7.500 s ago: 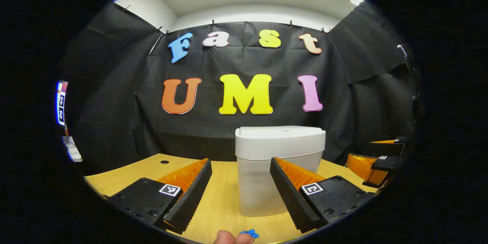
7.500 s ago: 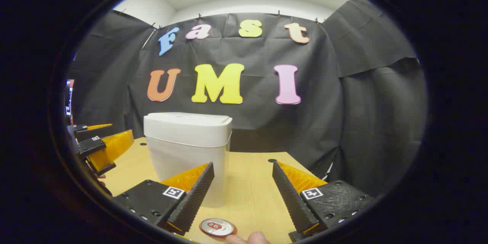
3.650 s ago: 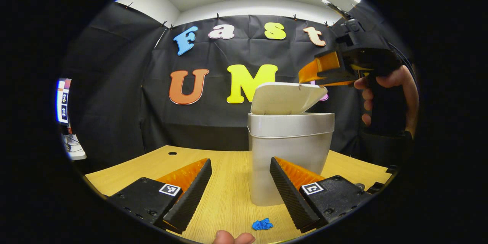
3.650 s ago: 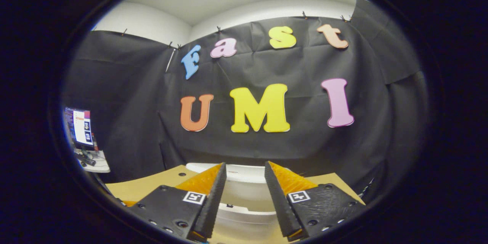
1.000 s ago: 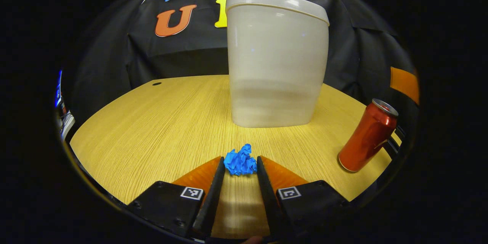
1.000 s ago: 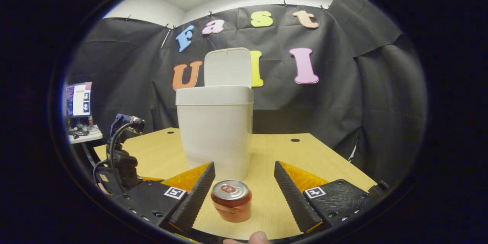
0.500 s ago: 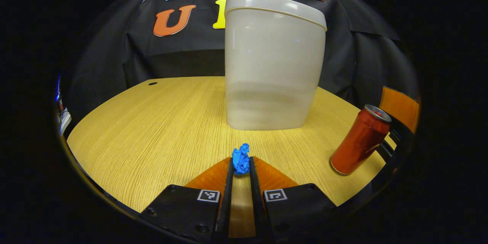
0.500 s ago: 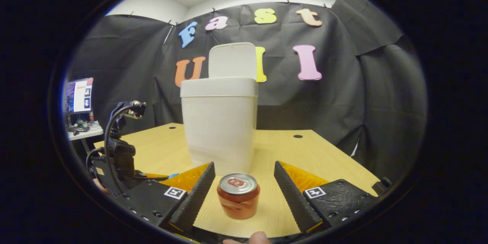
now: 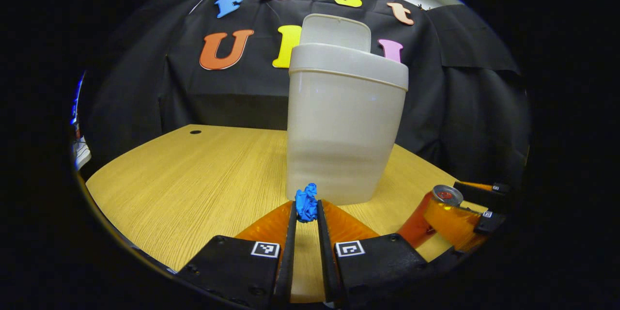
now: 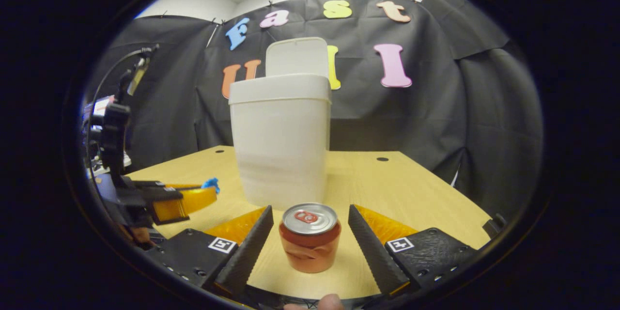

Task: Press the lid of the desktop garbage bin to open it, pick up the crumpled paper on the desktop and throw it into the bin, then pick up the pop can on the desktop and drop it into the bin, and finally close the garbage bin lid.

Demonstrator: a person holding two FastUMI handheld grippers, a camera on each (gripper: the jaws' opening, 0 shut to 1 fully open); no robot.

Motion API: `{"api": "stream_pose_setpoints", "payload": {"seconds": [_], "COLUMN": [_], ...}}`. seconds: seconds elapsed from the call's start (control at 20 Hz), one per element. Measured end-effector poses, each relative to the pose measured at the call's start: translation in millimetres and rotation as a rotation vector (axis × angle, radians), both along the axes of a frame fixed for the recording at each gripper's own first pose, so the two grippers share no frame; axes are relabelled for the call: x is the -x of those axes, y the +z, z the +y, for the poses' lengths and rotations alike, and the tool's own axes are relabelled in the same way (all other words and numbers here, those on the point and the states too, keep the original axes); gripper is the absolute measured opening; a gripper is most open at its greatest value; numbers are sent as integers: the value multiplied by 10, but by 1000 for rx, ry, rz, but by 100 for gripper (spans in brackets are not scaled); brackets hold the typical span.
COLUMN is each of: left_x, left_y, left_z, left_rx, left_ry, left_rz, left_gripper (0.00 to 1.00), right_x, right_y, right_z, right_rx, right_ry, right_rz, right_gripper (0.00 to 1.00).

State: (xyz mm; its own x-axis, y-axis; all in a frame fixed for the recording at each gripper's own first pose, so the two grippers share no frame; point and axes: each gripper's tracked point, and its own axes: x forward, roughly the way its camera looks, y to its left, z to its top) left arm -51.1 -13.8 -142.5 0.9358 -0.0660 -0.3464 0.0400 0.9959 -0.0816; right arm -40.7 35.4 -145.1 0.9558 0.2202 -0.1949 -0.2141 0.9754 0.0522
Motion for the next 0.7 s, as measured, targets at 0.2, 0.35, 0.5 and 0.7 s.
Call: {"api": "stream_pose_setpoints", "payload": {"seconds": [0.2, 0.35, 0.5, 0.7], "left_x": [-51, -74, -100, -145], "left_y": [169, 251, 352, 559], "left_z": [50, 97, 146, 262], "left_rx": [7, 13, 20, 2], "left_ry": [11, 21, 30, 50], "left_rz": [-40, -57, -78, -123], "left_gripper": [28, 28, 28, 28], "right_x": [-31, -64, -76, -89], "right_y": [-205, -306, -370, -465], "right_z": [37, 29, 11, 22], "right_rx": [9, 4, -13, -31], "right_ry": [7, 2, -6, -2], "right_rz": [50, 81, 103, 144], "right_gripper": [95, 97, 96, 96]}}
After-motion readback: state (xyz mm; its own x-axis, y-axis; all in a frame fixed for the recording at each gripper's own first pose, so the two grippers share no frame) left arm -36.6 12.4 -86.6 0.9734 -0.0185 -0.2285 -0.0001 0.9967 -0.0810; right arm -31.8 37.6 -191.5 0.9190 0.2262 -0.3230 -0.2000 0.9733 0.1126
